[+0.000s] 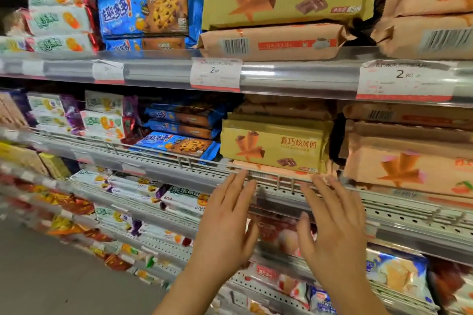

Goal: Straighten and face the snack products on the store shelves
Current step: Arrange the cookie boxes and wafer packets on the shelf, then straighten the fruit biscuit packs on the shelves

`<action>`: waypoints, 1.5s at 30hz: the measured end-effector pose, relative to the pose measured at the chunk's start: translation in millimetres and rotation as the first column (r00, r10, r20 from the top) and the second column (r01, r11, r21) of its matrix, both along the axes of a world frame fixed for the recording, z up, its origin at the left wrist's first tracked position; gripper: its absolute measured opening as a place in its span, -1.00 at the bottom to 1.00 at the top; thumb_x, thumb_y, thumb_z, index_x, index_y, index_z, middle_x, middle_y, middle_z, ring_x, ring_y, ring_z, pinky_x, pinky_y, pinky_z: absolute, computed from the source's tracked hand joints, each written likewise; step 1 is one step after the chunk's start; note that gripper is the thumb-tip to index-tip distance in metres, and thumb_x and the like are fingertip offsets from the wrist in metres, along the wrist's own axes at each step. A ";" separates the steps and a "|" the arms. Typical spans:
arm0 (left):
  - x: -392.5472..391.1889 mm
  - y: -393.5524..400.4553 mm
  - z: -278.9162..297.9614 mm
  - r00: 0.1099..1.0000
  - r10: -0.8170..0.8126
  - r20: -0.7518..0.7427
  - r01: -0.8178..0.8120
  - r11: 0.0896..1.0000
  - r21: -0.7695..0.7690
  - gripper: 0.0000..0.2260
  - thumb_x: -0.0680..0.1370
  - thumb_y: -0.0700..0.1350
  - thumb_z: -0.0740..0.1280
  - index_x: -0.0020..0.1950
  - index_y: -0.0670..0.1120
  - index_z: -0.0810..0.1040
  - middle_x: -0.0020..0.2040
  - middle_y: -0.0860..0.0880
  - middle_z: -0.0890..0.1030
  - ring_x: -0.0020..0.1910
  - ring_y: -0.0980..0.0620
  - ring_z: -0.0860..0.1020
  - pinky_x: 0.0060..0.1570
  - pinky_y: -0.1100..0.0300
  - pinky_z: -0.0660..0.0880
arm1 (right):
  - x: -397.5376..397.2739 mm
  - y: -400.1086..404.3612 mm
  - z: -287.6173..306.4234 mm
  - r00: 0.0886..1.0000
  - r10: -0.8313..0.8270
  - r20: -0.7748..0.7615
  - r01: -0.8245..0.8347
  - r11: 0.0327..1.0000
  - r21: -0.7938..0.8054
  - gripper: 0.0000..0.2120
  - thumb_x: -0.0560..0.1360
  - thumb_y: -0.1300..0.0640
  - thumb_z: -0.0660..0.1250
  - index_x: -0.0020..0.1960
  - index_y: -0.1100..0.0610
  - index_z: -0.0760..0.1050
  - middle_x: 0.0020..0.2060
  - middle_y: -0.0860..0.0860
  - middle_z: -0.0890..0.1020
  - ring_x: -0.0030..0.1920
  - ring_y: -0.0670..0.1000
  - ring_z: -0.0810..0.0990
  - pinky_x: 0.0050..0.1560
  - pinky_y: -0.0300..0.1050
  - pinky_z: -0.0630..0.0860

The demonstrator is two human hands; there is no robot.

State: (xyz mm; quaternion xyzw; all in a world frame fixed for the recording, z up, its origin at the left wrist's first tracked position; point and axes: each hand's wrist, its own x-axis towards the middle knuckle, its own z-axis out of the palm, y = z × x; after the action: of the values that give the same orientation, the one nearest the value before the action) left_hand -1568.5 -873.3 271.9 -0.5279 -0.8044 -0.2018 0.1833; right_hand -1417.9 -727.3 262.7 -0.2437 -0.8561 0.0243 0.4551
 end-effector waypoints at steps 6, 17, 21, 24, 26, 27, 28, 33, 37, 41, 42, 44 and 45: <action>-62.5 -48.6 -3.8 0.987 0.135 0.083 -0.139 0.989 0.044 -0.43 0.61 0.08 0.14 0.61 -0.03 0.23 0.64 0.00 0.18 0.61 -0.03 0.15 0.58 -0.02 0.16 | -16.1 1.2 -11.3 0.994 -0.064 -0.088 0.069 0.996 0.060 -0.59 0.44 0.24 0.29 0.27 0.26 0.61 0.29 0.18 0.61 0.37 0.27 0.49 0.44 0.42 0.25; -221.9 -132.1 -3.4 0.978 0.194 0.070 -0.198 0.979 0.049 -0.34 0.57 0.05 0.23 0.62 -0.14 0.16 0.64 -0.17 0.14 0.61 -0.25 0.10 0.56 -0.19 0.13 | -63.7 -27.6 -16.3 0.924 -0.314 -0.219 0.330 0.943 0.038 -0.54 0.45 0.30 0.27 0.34 0.37 0.47 0.27 0.34 0.50 0.42 0.34 0.38 0.49 0.27 0.27; -262.7 -138.7 -7.8 0.978 0.207 0.029 -0.203 0.972 -0.118 -0.18 0.57 0.11 0.32 0.68 -0.05 -0.07 0.68 -0.13 -0.10 0.63 -0.28 -0.10 0.56 -0.25 0.09 | -79.4 -49.2 -4.9 0.892 -0.434 -0.122 0.427 0.901 -0.081 -0.51 0.49 0.18 0.24 0.40 0.29 0.40 0.36 0.29 0.41 0.48 0.30 0.28 0.49 0.25 0.25; -279.0 -142.9 -9.4 0.988 0.153 0.027 -0.149 0.981 -0.122 -0.13 0.54 0.08 0.38 0.68 0.01 -0.10 0.68 -0.08 -0.13 0.63 -0.28 -0.09 0.52 -0.29 0.17 | -98.2 -71.6 -1.3 0.866 -0.484 -0.125 0.477 0.875 -0.087 -0.48 0.48 0.15 0.23 0.40 0.31 0.40 0.38 0.28 0.38 0.40 0.33 0.34 0.39 0.31 0.33; -286.5 -147.4 -6.5 0.992 0.119 0.032 -0.115 0.988 -0.106 -0.15 0.52 0.06 0.38 0.67 0.04 -0.04 0.68 -0.07 -0.03 0.62 -0.29 -0.01 0.49 -0.30 0.22 | -121.0 -96.2 -3.5 0.873 -0.473 -0.115 0.465 0.881 -0.094 -0.46 0.47 0.13 0.21 0.40 0.33 0.40 0.39 0.30 0.39 0.40 0.35 0.35 0.38 0.36 0.33; -289.8 -149.0 -3.5 0.994 0.105 0.034 -0.101 0.990 -0.100 -0.18 0.52 0.06 0.38 0.67 0.05 0.00 0.67 -0.08 0.04 0.61 -0.30 0.04 0.48 -0.31 0.24 | -134.8 -109.6 -5.1 0.888 -0.450 -0.095 0.444 0.892 -0.083 -0.46 0.47 0.12 0.20 0.40 0.33 0.42 0.40 0.31 0.40 0.40 0.36 0.36 0.41 0.36 0.31; -293.0 -149.9 -0.4 0.995 0.091 0.038 -0.088 0.992 -0.093 -0.22 0.52 0.06 0.37 0.66 0.05 0.05 0.65 -0.09 0.10 0.60 -0.29 0.10 0.46 -0.30 0.25 | -148.9 -122.3 -6.3 0.909 -0.412 -0.066 0.409 0.911 -0.057 -0.47 0.48 0.12 0.19 0.39 0.34 0.44 0.40 0.31 0.41 0.40 0.36 0.37 0.43 0.36 0.29; -301.8 -152.0 8.5 0.998 0.034 0.053 -0.033 0.999 -0.019 -0.37 0.51 0.05 0.34 0.57 0.07 0.24 0.55 -0.08 0.30 0.47 -0.25 0.28 0.41 -0.24 0.31 | -208.1 -164.0 -3.0 0.975 -0.191 0.113 0.194 0.981 -0.015 -0.47 0.48 0.11 0.18 0.42 0.24 0.45 0.43 0.18 0.45 0.47 0.20 0.37 0.49 0.33 0.25; -300.8 -151.6 10.9 0.996 0.031 0.083 -0.032 0.999 0.019 -0.39 0.50 0.04 0.36 0.53 0.09 0.27 0.51 -0.06 0.33 0.38 -0.22 0.34 0.39 -0.20 0.36 | -231.2 -166.5 2.9 0.965 -0.111 0.238 0.122 0.992 -0.036 -0.42 0.51 0.05 0.17 0.51 0.17 0.37 0.52 0.09 0.36 0.54 0.14 0.28 0.51 0.31 0.22; -300.6 -146.9 17.7 0.994 0.039 0.107 -0.044 0.998 0.039 -0.47 0.53 0.07 0.33 0.48 0.10 0.30 0.50 -0.04 0.34 0.37 -0.19 0.36 0.40 -0.16 0.35 | -242.6 -169.6 9.4 0.913 -0.190 0.362 0.227 0.972 -0.062 -0.35 0.48 -0.01 0.23 0.56 0.06 0.31 0.60 0.05 0.20 0.58 0.11 0.16 0.51 0.29 0.24; -302.0 -145.8 19.3 0.993 0.040 0.110 -0.044 0.998 0.040 -0.48 0.54 0.07 0.32 0.48 0.10 0.30 0.50 -0.03 0.33 0.37 -0.18 0.36 0.40 -0.15 0.35 | -244.8 -169.9 10.2 0.907 -0.194 0.374 0.238 0.968 -0.076 -0.36 0.48 -0.01 0.26 0.55 0.04 0.31 0.60 0.04 0.18 0.59 0.10 0.13 0.53 0.26 0.21; -303.8 -144.8 20.8 0.992 0.044 0.120 -0.048 0.998 0.035 -0.49 0.54 0.07 0.32 0.48 0.10 0.30 0.49 -0.02 0.32 0.36 -0.17 0.36 0.39 -0.13 0.36 | -246.9 -168.5 10.0 0.898 -0.196 0.395 0.255 0.961 -0.103 -0.40 0.50 0.03 0.36 0.52 0.02 0.37 0.60 0.03 0.18 0.59 0.08 0.10 0.54 0.18 0.13; -303.0 -145.2 21.0 0.991 0.051 0.127 -0.055 0.998 0.032 -0.49 0.54 0.06 0.32 0.47 0.10 0.30 0.49 -0.02 0.32 0.36 -0.17 0.37 0.37 -0.13 0.37 | -246.9 -167.9 10.3 0.893 -0.201 0.404 0.265 0.958 -0.110 -0.43 0.48 0.05 0.41 0.48 0.01 0.43 0.58 0.04 0.21 0.58 0.09 0.12 0.54 0.15 0.11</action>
State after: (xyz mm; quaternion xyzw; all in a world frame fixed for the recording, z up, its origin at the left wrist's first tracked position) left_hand -1871.5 -1018.5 292.9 -0.4891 -0.8245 -0.2441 0.1465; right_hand -1664.7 -895.2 273.0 -0.3808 -0.8889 -0.0100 0.2546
